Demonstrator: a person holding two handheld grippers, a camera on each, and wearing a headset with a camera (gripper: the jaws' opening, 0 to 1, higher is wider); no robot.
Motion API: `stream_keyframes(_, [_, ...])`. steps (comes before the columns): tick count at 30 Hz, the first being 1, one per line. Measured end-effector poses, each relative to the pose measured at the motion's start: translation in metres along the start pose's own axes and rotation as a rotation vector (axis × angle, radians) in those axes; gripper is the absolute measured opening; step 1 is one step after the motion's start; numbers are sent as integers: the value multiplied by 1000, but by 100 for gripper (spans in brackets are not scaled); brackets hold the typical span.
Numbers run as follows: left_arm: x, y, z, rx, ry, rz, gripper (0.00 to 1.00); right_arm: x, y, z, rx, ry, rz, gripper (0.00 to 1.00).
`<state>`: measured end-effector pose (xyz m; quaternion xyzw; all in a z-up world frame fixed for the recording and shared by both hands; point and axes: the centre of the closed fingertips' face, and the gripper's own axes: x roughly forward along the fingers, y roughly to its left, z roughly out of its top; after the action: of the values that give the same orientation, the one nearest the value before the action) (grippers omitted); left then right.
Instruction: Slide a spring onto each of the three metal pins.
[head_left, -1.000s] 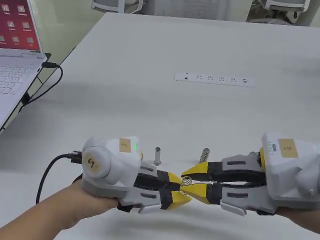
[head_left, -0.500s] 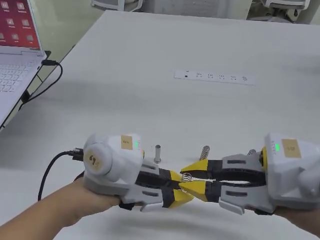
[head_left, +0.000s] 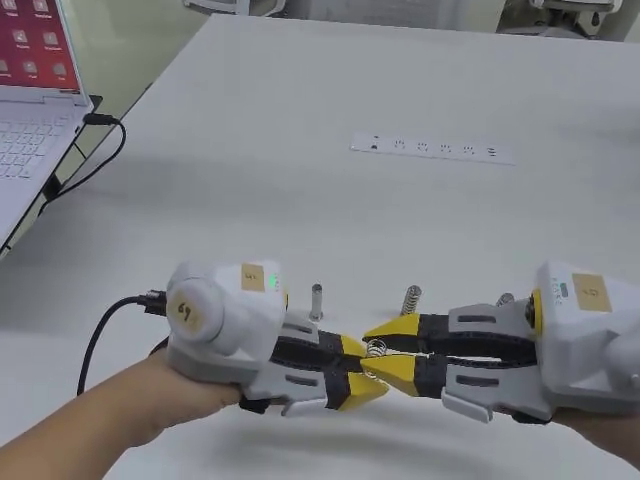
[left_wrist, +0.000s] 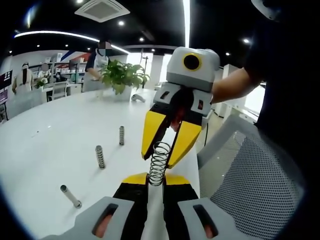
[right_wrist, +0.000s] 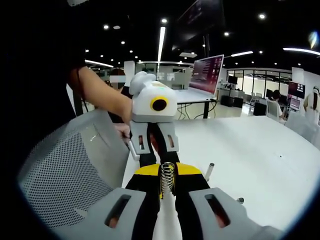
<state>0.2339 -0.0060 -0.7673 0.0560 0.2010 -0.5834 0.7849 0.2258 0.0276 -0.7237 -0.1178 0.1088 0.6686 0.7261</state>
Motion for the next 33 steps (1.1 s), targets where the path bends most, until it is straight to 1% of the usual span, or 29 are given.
stream_keyframes(7, [-1, 0, 1, -10, -3, 8, 2, 1, 0, 2, -12, 4, 0, 7])
stream_keyframes(9, [-2, 0, 1, -36, -4, 8, 2, 1, 0, 3, -18, 7, 0, 7])
stream_keyframes(10, [-2, 0, 2, -36, -5, 7, 2, 1, 0, 3, -19, 7, -1, 7])
stream_keyframes(13, [-3, 0, -2, -41, 6, 10, 3, 2, 2, 2, -26, 17, -1, 7])
stream_keyframes(17, [-4, -1, -4, -60, 11, 11, 5, 2, 3, 2, -26, 14, -5, 7])
stream_keyframes(18, [-4, -1, -5, -66, 18, 12, 6, 2, 3, 2, -27, 14, -8, 7])
stream_keyframes(20, [-4, -1, -7, -54, 27, 18, 7, 2, 1, 2, -28, 14, -14, 7])
stream_keyframes(23, [-5, -2, -8, -59, 28, 19, 10, 1, -1, 3, -23, 11, -22, 7])
stream_keyframes(25, [-5, 0, -8, -62, 24, 29, 14, 1, -2, 3, -22, 13, -26, 7])
stream_keyframes(28, [-8, 4, -7, -59, 19, 51, 17, 0, -3, 3, -18, 14, -31, 7])
stream_keyframes(33, [-16, 11, -7, -55, 9, 84, 19, -1, -4, 2, -15, 17, -36, 7])
